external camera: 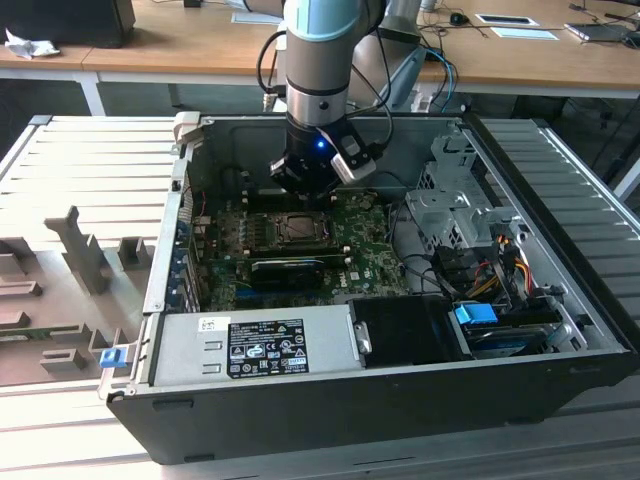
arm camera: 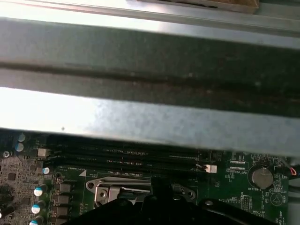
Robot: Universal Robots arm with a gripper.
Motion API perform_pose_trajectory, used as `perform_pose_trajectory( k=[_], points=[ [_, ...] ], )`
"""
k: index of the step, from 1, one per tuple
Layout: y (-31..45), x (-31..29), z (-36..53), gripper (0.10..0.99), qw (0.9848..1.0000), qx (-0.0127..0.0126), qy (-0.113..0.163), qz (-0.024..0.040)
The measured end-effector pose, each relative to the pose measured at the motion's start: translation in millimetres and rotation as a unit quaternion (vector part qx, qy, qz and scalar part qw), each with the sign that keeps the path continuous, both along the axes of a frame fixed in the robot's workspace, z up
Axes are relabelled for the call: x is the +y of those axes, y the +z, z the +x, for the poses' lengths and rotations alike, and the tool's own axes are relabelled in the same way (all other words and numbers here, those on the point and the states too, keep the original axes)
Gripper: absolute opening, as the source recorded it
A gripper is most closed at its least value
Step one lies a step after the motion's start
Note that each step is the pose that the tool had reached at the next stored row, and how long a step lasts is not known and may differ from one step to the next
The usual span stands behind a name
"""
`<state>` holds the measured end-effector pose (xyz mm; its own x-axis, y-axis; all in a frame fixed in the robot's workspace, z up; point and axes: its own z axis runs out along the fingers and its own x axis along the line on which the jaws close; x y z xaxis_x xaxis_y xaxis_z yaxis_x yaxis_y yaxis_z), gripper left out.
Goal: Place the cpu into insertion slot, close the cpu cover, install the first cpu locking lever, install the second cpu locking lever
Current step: 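Install the second cpu locking lever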
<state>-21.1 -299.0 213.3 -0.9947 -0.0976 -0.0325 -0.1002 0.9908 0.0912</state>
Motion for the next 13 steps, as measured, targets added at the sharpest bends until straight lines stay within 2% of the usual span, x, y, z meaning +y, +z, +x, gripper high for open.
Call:
perform_pose_trajectory(
  k=[9,10,13],
  points=[
    [0.0,-6.5,0.0,0.106,1.0,0.0,0.0,0.0],
    [2.2,-6.7,-0.1,0.106,1.0,0.0,0.0,-0.0001],
    [15.8,-6.6,-0.3,0.106,1.0,0.0,0.0,0.0]
  ],
)
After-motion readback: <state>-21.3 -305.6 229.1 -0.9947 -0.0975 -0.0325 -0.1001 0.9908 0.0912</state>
